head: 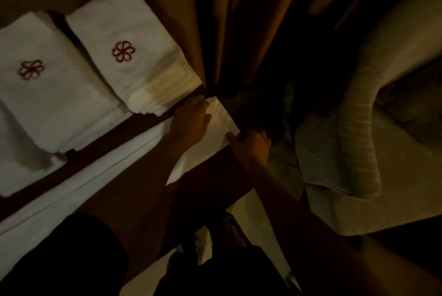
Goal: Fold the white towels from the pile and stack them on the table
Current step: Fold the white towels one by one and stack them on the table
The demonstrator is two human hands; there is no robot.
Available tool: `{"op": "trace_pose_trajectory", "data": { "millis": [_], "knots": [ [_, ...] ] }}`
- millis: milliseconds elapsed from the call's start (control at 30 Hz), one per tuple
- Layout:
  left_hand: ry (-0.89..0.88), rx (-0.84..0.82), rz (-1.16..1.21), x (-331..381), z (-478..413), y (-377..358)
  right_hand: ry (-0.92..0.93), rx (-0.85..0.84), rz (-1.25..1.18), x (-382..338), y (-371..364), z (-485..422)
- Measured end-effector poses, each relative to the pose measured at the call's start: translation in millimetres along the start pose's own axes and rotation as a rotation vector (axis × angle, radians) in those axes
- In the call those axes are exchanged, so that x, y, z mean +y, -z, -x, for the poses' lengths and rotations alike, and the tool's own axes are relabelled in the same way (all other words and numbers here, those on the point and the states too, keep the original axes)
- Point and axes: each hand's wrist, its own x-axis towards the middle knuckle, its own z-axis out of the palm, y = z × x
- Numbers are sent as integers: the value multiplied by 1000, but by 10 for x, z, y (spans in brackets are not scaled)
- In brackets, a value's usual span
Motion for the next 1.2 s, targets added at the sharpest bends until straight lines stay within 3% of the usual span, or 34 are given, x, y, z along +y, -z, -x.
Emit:
{"op": "trace_pose_trajectory", "data": {
  "millis": [267, 533, 800, 1200],
  "knots": [
    [181, -1, 52, 198, -117, -61, -55, 32, -259, -155, -22, -19],
    [184, 33, 223, 163, -119, 147, -20, 70, -403, -210, 76, 218],
    [211, 137, 462, -1, 344, 598, 173, 155, -461, -349, 111, 814],
    [188, 221, 417, -637, 1448, 1242, 645, 196, -429, -607, -183, 1831]
  ]
}}
